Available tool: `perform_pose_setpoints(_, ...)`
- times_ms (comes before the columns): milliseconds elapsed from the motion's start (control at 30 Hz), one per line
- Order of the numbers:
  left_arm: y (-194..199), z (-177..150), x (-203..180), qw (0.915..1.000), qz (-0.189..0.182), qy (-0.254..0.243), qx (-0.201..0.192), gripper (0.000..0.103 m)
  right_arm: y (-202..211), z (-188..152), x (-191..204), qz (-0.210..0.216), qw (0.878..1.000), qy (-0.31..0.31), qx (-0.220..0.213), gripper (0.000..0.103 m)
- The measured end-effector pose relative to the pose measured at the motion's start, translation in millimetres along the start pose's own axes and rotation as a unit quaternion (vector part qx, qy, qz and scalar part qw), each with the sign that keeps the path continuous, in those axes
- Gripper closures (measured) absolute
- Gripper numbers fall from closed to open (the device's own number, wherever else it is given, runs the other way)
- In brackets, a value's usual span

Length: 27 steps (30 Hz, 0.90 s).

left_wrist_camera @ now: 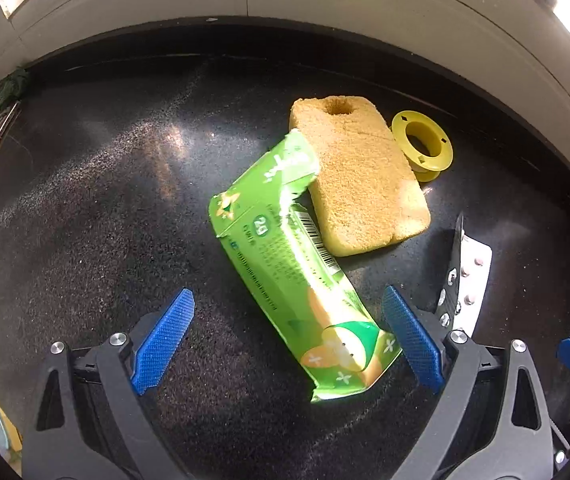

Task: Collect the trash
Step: 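Move both tools back to the counter toward the snack packet and blister pack, then grasp the green snack packet with left tool while right tool grasps the pill blister pack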

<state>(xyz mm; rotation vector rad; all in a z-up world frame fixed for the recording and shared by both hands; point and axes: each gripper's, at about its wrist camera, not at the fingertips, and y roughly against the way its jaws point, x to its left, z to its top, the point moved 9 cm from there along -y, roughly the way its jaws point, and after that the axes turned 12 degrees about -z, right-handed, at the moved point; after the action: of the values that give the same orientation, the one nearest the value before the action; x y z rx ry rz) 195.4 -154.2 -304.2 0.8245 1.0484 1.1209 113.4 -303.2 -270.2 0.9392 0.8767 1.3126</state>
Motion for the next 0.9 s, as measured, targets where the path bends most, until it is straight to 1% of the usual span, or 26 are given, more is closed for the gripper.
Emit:
perform_pose_setpoints(100, -13, -2, 7, 0.9999, 0.008, -0.005, 0.011, 0.011, -17, 3, 6, 0.005, 1.0, -0.001, 0.018, 0.021)
perform_pose_setpoints(133, -15, -3, 10, 0.9999, 0.004, -0.002, 0.012, 0.011, -23, 4, 9, 0.006, 1.0, 0.0, 0.024, 0.021)
perform_pose_setpoints(233, -11, -4, 23, 0.9999, 0.001, -0.017, 0.001, 0.012, -41, 7, 19, 0.012, 0.999, 0.005, 0.041, 0.021)
perform_pose_setpoints(267, -9, -4, 27, 0.9997, 0.003, -0.025, -0.001, 0.015, -45, 8, 23, 0.016, 0.999, 0.003, 0.046, 0.021)
perform_pose_setpoints(333, -5, -5, 31, 0.9984, 0.01, -0.055, -0.007, 0.026, -53, 11, 30, 0.021, 0.998, 0.0, 0.054, 0.021)
perform_pose_setpoints(367, -2, -6, 33, 0.9974, 0.012, -0.069, -0.011, 0.039, -56, 12, 34, 0.021, 0.998, -0.001, 0.058, 0.021)
perform_pose_setpoints(400, 0, -6, 34, 0.9967, 0.008, -0.079, -0.015, 0.05, -61, 12, 37, 0.018, 0.998, -0.001, 0.063, 0.021)
perform_pose_setpoints(433, 1, -6, 35, 0.9963, 0.005, -0.084, -0.015, 0.052, -66, 13, 40, 0.014, 0.998, 0.0, 0.068, 0.02)
perform_pose_setpoints(500, 2, -8, 36, 0.9958, -0.006, -0.09, -0.015, 0.055, -72, 17, 43, -0.009, 0.998, 0.01, 0.058, 0.019)
perform_pose_setpoints(533, 4, -9, 37, 0.9957, -0.012, -0.09, -0.016, 0.056, -74, 18, 44, -0.022, 0.998, 0.019, 0.053, 0.021)
perform_pose_setpoints(567, 6, -10, 39, 0.9956, -0.019, -0.09, -0.018, 0.057, -74, 18, 45, -0.034, 0.998, 0.027, 0.049, 0.036)
perform_pose_setpoints(600, 7, -11, 39, 0.9954, -0.026, -0.09, -0.017, 0.059, -72, 19, 43, -0.047, 0.997, 0.033, 0.042, 0.046)
perform_pose_setpoints(633, 9, -13, 41, 0.9955, -0.033, -0.088, -0.015, 0.059, -71, 19, 43, -0.052, 0.997, 0.037, 0.038, 0.059)
perform_pose_setpoints(700, 13, -18, 44, 0.9956, -0.043, -0.083, -0.013, 0.06, -70, 18, 47, -0.042, 0.997, 0.045, 0.04, 0.061)
perform_pose_setpoints(800, 22, -28, 46, 0.9954, -0.042, -0.084, -0.015, 0.06, -67, 13, 43, -0.04, 0.997, 0.058, 0.039, 0.063)
perform_pose_setpoints(900, 39, -35, 50, 0.9955, -0.044, -0.08, -0.023, 0.06, -51, 4, 39, -0.038, 0.997, 0.066, 0.03, 0.063)
